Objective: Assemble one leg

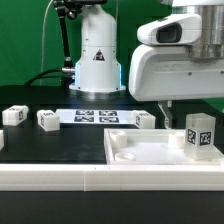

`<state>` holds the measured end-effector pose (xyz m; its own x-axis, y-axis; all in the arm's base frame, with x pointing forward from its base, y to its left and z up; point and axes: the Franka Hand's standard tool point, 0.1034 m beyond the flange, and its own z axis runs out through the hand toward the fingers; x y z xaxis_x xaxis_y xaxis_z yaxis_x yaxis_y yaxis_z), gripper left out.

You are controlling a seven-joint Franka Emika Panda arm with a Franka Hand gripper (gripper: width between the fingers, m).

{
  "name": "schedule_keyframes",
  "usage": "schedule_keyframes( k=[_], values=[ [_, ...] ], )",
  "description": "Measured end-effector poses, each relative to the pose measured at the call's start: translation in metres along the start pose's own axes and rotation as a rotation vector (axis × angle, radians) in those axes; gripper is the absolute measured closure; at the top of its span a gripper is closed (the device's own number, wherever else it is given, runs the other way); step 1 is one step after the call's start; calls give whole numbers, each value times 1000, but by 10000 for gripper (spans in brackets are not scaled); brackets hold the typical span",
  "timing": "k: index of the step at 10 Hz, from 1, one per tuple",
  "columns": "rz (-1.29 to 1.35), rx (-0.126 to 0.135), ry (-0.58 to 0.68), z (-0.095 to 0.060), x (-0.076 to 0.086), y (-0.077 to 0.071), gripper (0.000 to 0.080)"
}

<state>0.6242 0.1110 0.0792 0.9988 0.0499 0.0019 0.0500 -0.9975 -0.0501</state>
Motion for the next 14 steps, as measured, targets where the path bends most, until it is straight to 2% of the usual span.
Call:
schedule_keyframes(
  k=[1,2,3,4,5,6,9,14],
  values=[
    [1,0,0,0,0,0,263],
    [1,0,0,0,0,0,263],
    [1,0,0,0,0,0,454],
    [25,0,0,0,0,0,454],
    [29,0,0,0,0,0,509],
    [104,1,-1,0,0,0,509],
    [505,42,-11,1,0,1,509],
    [1090,50,-13,2,-1,-3,508]
  ],
)
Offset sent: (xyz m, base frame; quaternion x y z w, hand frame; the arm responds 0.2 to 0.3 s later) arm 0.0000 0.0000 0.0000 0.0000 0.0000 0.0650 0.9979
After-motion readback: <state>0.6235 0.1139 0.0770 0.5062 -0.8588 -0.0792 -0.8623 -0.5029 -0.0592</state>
